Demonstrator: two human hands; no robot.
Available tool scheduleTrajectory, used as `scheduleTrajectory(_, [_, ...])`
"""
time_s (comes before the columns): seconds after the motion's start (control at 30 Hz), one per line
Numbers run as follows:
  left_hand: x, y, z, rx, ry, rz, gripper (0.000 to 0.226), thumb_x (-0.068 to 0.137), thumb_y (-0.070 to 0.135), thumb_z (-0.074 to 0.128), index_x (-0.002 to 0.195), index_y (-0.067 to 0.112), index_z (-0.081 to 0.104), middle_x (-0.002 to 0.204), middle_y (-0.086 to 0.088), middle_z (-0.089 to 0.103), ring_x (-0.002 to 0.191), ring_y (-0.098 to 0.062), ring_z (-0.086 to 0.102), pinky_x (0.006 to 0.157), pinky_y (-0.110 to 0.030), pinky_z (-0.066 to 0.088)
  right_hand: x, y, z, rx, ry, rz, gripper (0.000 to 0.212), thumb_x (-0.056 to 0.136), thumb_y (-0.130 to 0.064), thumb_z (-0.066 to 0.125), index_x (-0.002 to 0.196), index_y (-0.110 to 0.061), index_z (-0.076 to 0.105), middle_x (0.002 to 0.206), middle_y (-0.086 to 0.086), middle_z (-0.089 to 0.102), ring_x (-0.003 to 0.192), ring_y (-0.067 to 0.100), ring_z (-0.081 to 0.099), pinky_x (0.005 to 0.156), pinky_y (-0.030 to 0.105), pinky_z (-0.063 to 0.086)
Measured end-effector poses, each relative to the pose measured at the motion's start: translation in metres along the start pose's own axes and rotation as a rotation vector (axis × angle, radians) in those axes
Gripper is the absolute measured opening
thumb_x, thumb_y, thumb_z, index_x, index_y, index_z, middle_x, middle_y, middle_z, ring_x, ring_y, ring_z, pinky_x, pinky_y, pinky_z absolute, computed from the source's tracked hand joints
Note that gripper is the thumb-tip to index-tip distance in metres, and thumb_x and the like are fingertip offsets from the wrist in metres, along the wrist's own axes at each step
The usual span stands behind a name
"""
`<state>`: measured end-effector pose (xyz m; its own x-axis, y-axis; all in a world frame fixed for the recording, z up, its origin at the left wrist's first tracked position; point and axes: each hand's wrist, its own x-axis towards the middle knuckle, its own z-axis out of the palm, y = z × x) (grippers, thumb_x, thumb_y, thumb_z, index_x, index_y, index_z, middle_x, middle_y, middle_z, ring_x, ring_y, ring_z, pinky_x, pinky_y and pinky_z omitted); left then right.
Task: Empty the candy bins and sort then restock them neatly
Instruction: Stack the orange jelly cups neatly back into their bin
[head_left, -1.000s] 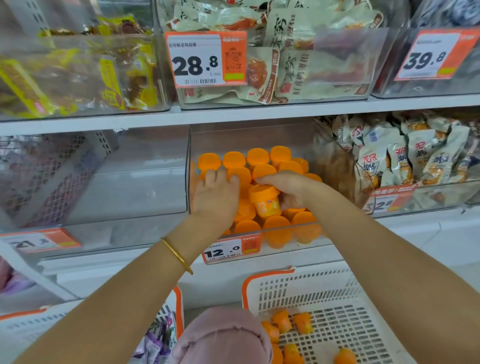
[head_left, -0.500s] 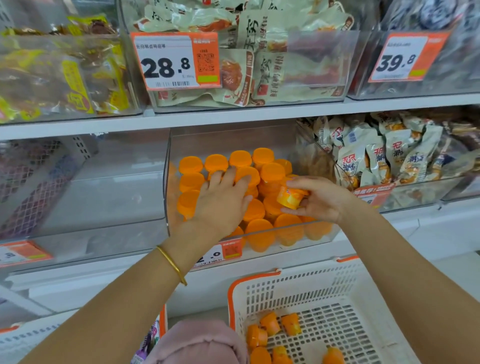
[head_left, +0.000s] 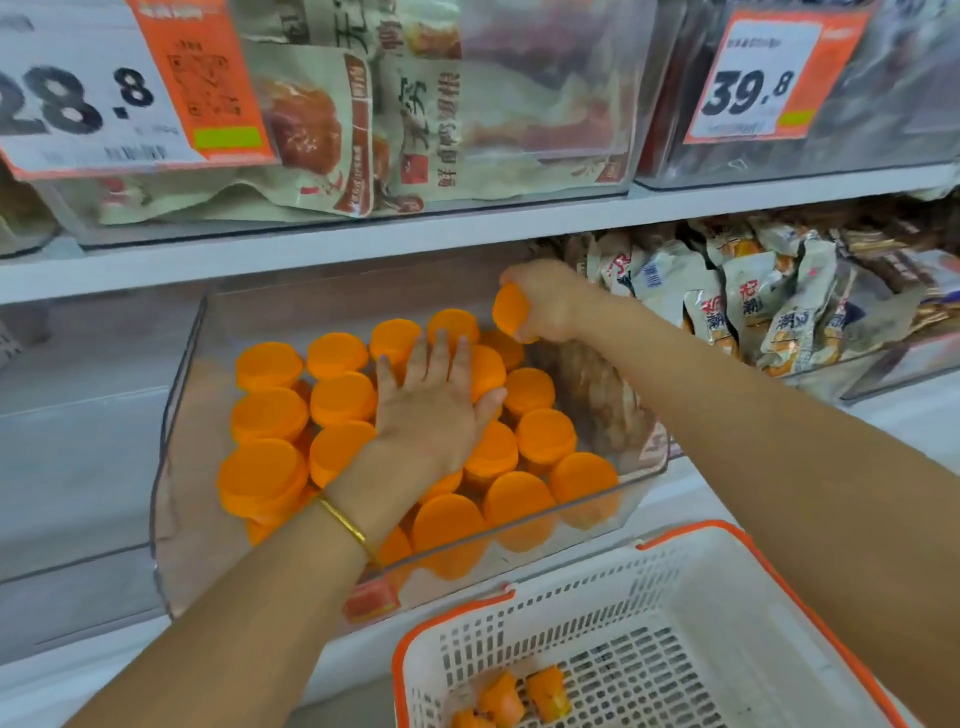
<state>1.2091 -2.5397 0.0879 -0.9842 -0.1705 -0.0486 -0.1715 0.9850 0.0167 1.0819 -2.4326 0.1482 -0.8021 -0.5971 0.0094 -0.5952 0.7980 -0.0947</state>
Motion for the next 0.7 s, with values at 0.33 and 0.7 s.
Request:
scheduleTrajectory(0.33, [0.005, -0.003, 0.006, 0.027, -0.009, -0.018, 0.068, 0.097, 0.056, 0.01, 0.151, 0.019, -0.007, 0.16, 0.0, -0.012, 0.146, -0.02, -0.013, 0.116, -0.053, -0.004, 0.037, 0.001, 0.03, 0.018, -0.163, 0.029, 0.045, 0.094, -0.018, 0.055, 0.134, 0.0, 0.044, 0.137, 0.019, 0.047, 0.123, 0.031, 0.048, 0.097, 0.032, 0.042])
scheduleTrajectory(0.7, [-0.057, 0.017, -0.015, -0.214, 0.449, 0.205, 0.064, 0.092, 0.05, 0.019, 0.143, 0.017, 0.037, 0.149, -0.006, 0.037, 0.134, -0.028, 0.034, 0.104, -0.047, 0.029, -0.146, 0.009, -0.012, 0.925, 0.126, 0.022, 0.044, 0.093, 0.002, 0.052, 0.135, -0.01, 0.047, 0.122, 0.005, 0.057, 0.108, 0.018, 0.059, 0.08, 0.018, 0.053])
